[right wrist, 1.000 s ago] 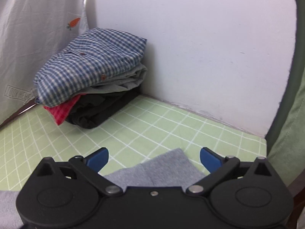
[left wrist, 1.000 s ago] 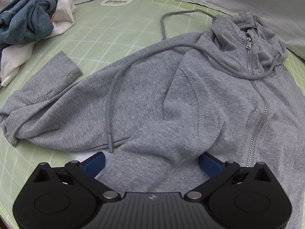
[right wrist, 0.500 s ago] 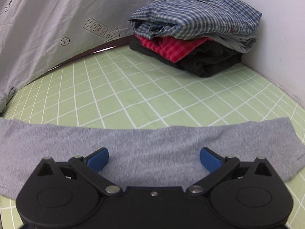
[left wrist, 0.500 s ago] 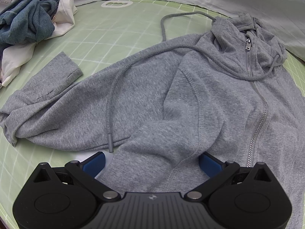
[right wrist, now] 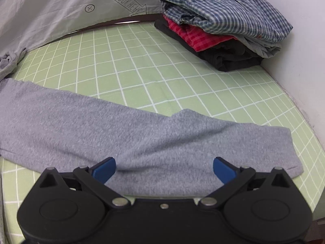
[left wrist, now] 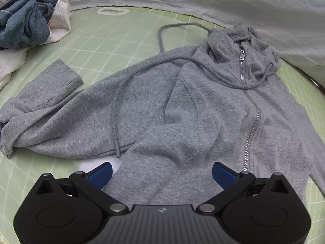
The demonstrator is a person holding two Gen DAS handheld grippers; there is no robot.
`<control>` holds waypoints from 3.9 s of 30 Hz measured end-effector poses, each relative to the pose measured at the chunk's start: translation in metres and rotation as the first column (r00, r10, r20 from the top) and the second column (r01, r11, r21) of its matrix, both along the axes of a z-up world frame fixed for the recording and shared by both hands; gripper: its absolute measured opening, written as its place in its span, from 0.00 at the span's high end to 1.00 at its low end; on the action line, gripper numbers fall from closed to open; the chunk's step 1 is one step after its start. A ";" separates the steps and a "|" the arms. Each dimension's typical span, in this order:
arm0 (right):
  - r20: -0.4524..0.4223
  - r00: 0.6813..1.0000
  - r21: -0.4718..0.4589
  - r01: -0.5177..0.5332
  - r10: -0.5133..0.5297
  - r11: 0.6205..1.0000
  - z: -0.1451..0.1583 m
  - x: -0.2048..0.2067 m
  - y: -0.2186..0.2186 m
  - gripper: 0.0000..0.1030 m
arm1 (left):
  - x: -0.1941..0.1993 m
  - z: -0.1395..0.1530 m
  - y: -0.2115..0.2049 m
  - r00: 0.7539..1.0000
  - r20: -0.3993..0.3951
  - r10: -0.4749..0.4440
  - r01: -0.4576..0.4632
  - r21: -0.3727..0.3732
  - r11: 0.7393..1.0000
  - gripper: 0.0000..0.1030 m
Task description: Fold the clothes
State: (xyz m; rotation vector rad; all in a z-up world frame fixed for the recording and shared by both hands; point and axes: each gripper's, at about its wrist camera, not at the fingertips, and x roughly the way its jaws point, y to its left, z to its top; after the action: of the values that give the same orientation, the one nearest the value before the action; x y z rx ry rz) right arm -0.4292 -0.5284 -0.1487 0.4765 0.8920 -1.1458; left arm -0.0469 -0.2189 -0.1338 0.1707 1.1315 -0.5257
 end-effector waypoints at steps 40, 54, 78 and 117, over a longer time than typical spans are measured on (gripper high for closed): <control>0.062 0.987 0.009 -0.152 0.151 0.988 -0.011 0.169 0.224 0.00 | 0.122 -0.004 0.224 0.993 0.056 0.109 -0.103 -0.092 0.990 0.83; 0.100 0.984 0.053 -0.150 0.144 0.987 -0.009 0.175 0.184 0.00 | 0.104 0.080 0.198 0.964 0.251 0.084 -0.049 -0.141 0.989 0.86; 0.122 0.992 0.061 -0.002 -0.006 0.998 -0.017 0.170 0.185 0.00 | 0.138 0.025 0.105 0.969 0.049 -0.244 0.248 -0.202 0.947 0.58; 0.126 0.991 0.026 0.036 -0.039 0.999 -0.018 0.178 0.197 0.00 | 0.134 0.016 0.238 0.996 0.010 0.085 -0.083 -0.160 0.984 0.92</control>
State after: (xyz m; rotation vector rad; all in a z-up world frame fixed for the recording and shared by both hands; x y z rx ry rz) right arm -0.2512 -0.3318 -0.1671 0.5810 0.7901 -1.1269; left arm 0.0869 0.0191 -0.1174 -0.0116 1.0701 -0.5362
